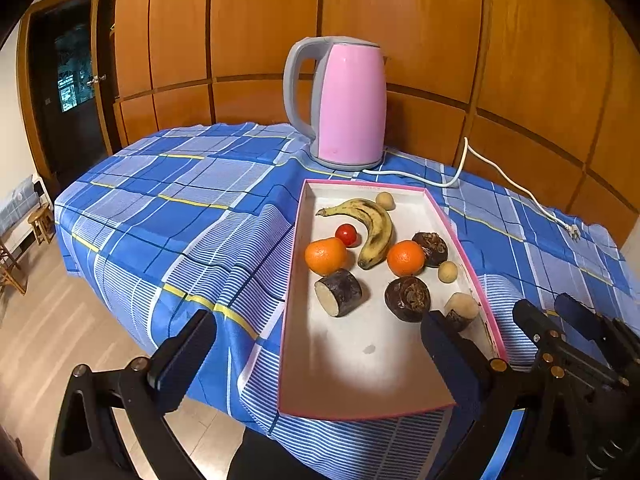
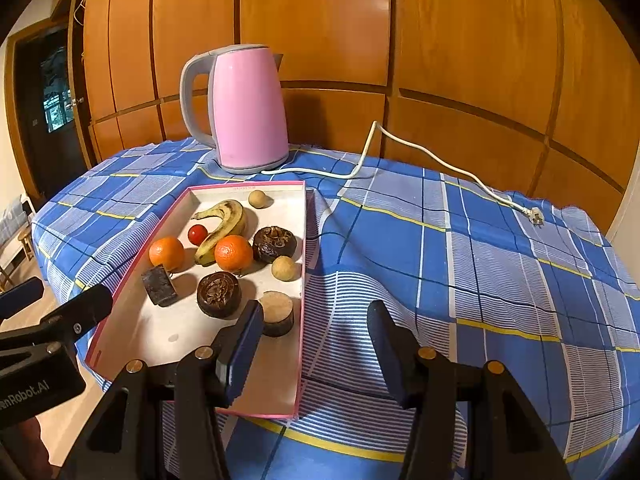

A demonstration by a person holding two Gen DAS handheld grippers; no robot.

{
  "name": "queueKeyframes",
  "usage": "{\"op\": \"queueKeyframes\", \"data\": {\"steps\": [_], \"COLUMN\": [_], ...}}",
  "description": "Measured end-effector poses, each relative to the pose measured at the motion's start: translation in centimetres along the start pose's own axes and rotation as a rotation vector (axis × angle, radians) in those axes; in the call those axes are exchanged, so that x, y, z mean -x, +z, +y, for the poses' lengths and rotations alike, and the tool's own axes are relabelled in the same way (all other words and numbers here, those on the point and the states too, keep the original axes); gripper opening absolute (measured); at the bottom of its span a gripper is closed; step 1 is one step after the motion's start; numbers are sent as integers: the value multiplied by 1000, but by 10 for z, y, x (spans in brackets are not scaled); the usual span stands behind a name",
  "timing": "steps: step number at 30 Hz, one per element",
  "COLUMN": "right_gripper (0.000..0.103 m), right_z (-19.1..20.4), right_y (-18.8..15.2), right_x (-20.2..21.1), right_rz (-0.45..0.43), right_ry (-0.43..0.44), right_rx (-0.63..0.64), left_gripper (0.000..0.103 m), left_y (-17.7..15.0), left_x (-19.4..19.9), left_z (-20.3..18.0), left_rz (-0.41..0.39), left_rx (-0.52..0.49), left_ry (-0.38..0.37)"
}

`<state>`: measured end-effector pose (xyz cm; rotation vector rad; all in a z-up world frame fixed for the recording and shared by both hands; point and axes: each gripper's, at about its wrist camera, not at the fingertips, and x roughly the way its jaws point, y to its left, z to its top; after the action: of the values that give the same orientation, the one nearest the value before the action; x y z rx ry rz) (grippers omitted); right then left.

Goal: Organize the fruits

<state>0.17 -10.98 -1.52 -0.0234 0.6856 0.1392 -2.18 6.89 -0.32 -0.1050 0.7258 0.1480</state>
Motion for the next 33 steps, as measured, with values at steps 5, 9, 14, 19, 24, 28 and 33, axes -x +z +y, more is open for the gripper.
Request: {"op": "queueKeyframes", "data": {"steps": [5,9,14,19,24,28,33], "right_gripper": [55,55,55,55,55,55,55], "right_z": [1,1,4,5,5,6,7], "right_y": [-1,0,1,0,-1,-1,-1], "right_x": [0,0,-1,-2,-2,-2,-2], "right_rz": [-3,-4,-6,-5,-3,-4,-5], "right_ry": [2,1,2,4,4,5,6], "right_rx": [5,6,19,22,22,21,27], "left_gripper": [103,103,103,103,103,103,102], "left_y": [-1,0,0,0,-1,-1,-4], "left_x": [-1,-1,-2,-3,-3,-4,-3], "left_z": [-1,0,1,1,0,1,0], "left_rz": [6,5,8,12,13,19,8], "left_rx": [-5,0,5,4,0,0,-11], "left_ry": [-1,-1,-3,-3,-2,-7,3]}}
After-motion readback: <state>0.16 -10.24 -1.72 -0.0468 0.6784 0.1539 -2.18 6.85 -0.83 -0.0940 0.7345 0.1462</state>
